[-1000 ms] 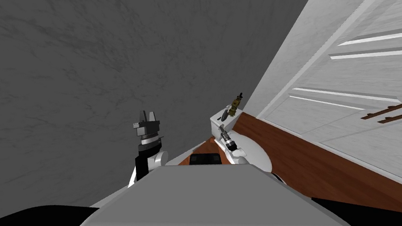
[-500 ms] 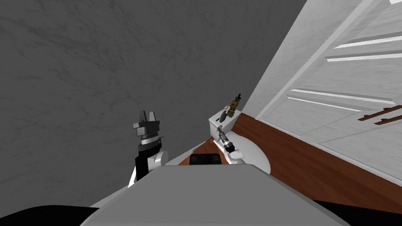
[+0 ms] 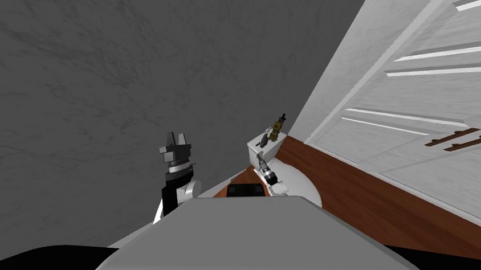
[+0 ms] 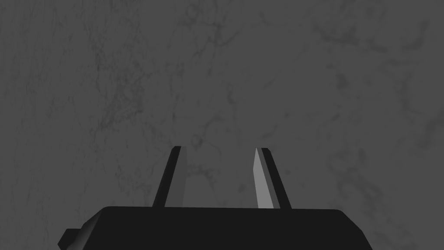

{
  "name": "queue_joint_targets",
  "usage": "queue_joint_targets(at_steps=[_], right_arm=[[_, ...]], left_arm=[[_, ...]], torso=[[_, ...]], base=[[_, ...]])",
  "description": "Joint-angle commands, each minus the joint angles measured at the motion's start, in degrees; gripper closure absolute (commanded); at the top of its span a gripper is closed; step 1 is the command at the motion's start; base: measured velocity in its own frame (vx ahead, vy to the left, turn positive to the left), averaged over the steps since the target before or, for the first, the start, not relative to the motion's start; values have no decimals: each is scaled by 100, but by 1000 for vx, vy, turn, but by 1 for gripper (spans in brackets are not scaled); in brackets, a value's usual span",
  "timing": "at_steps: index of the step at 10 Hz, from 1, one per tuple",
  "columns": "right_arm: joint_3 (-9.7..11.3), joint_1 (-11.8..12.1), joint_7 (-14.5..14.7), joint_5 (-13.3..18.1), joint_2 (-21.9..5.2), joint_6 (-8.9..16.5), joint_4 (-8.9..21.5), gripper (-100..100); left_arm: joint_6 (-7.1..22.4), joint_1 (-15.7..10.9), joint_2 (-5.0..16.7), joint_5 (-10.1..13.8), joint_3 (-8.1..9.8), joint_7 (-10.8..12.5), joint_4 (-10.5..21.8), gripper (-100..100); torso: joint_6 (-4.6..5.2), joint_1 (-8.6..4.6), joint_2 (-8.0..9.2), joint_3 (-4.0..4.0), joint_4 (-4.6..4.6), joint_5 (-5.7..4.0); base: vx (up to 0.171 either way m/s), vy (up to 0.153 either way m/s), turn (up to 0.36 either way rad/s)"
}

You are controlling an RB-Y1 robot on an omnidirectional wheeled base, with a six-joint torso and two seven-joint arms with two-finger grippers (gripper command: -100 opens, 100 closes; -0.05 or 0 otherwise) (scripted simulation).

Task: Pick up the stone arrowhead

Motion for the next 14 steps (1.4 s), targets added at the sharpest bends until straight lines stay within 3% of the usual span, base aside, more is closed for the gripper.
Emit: queue_joint_targets(at_steps=[1,2,3,4,5,6,7,10,11,12,13,14], right_arm=[[212,86,140,-111,50,-114,-186,-100],[420,269,360,-335,130,-267,-366,-100],[523,269,360,-335,130,-267,-434,-100],[748,451,581,-558,211,-421,-682,-100],[833,451,581,-558,211,-421,-682,-100],[1054,633,801,-782,292,-575,-930,-100],[1144,633,801,-782,292,-575,-930,-100],[1661,998,1242,-1229,454,-882,-1412,-100],[1766,998,1242,-1229,454,-882,-1425,-100],[1682,963,1216,-1195,456,-843,-1360,-100],[1699,968,1235,-1201,461,-856,-1369,100],[1694,970,1233,-1201,458,-859,-1362,100]], left_arm=[[0,0,0,0,0,0,0,0],[0,0,0,0,0,0,0,0],[0,0,0,0,0,0,0,0],[0,0,0,0,0,0,0,0],[0,0,0,0,0,0,0,0],[0,0,0,0,0,0,0,0],[0,0,0,0,0,0,0,0],[0,0,0,0,0,0,0,0],[0,0,0,0,0,0,0,0],[0,0,0,0,0,0,0,0],[0,0,-1,0,-1,0,0,0],[0,0,-1,0,-1,0,0,0]], torso=[[0,0,0,0,0,0],[0,1,-6,-2,2,1],[1,-2,-10,-4,1,1],[1,1,-12,-5,3,2],[1,-8,-17,-7,2,1],[1,-5,-21,-10,1,1],[2,-8,-29,-14,0,1],[1,-5,-28,-14,0,1],[2,-11,-30,-15,0,1],[1,-3,-27,-14,0,1],[1,9,-20,-10,1,4],[1,15,-14,-5,6,6]], base=[[42,-70,4],[45,-74,-13],[39,-61,-1],[53,-88,-12],[50,-71,3],[54,-73,-10],[40,-58,-1],[44,-73,-7],[39,-61,1],[13,-18,4],[0,0,0],[0,0,0]])
